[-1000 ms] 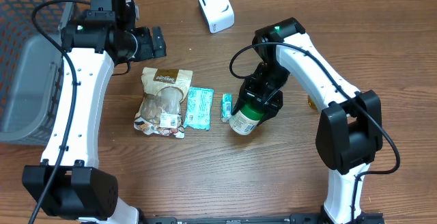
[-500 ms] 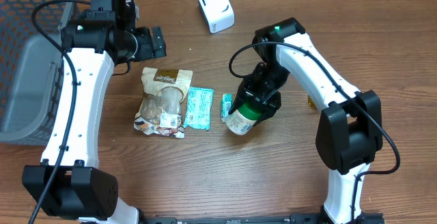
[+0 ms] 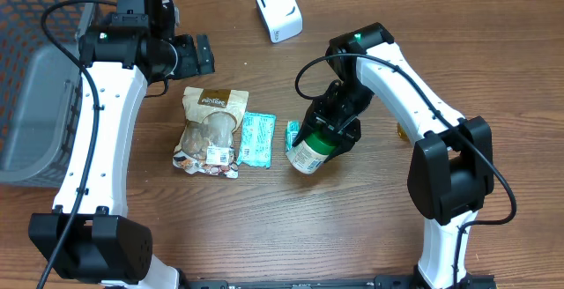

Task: Scan the item barcode
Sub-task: 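Hold the jar tilted above the table with the right gripper, then carry the green-lidded jar to the white scanner, label facing it, then carry the jar right and lower it beside the oil bottle, then open the right gripper and raise it off the jar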

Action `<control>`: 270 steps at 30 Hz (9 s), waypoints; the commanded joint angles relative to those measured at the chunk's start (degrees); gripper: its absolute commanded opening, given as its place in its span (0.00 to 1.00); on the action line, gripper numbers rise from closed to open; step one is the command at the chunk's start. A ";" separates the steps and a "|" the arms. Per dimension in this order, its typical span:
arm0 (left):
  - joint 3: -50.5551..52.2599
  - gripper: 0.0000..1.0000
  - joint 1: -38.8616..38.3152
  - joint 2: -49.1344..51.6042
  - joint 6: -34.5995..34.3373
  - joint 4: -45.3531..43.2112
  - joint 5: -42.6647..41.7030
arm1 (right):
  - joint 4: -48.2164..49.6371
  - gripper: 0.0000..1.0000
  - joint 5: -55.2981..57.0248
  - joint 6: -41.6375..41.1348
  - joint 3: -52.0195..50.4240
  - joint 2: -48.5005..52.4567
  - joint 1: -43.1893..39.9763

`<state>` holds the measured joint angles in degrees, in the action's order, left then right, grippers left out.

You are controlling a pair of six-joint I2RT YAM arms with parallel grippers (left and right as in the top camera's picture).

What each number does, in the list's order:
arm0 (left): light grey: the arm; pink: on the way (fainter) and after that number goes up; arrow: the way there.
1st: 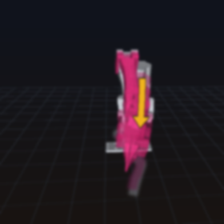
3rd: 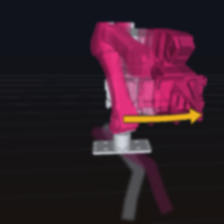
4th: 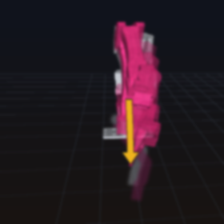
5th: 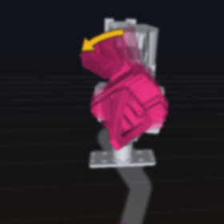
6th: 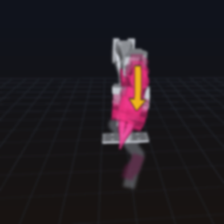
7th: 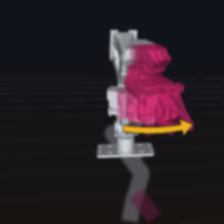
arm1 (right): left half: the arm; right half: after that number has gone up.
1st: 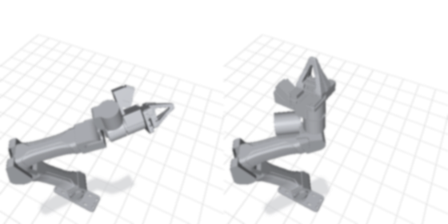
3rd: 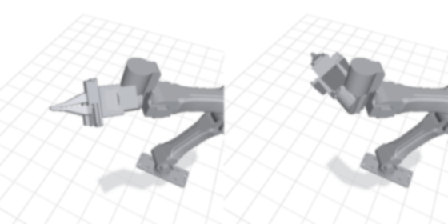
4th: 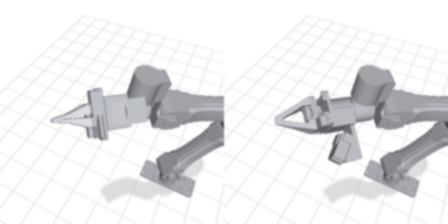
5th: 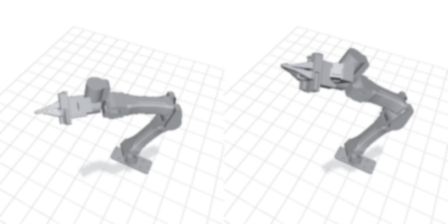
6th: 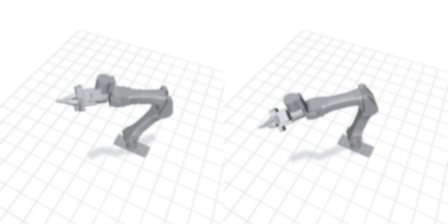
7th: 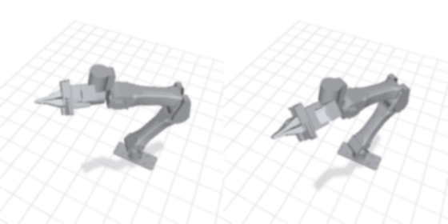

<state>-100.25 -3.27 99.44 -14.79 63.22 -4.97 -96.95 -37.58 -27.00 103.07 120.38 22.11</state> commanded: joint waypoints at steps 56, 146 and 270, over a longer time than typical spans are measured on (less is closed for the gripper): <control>-0.79 0.99 0.20 0.11 0.66 -0.02 -0.59 | -0.15 0.14 -5.14 -0.24 1.09 -1.68 -0.11; -0.79 1.00 0.20 0.11 0.66 -0.02 -0.59 | 65.53 0.04 25.57 13.31 15.63 0.50 -3.80; -0.79 1.00 0.20 0.11 0.66 -0.02 -0.59 | 39.74 1.00 34.07 10.58 -9.53 -7.23 -4.46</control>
<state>-100.25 -3.27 99.44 -14.79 63.22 -4.99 -58.76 -2.61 -16.86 92.38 113.14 13.91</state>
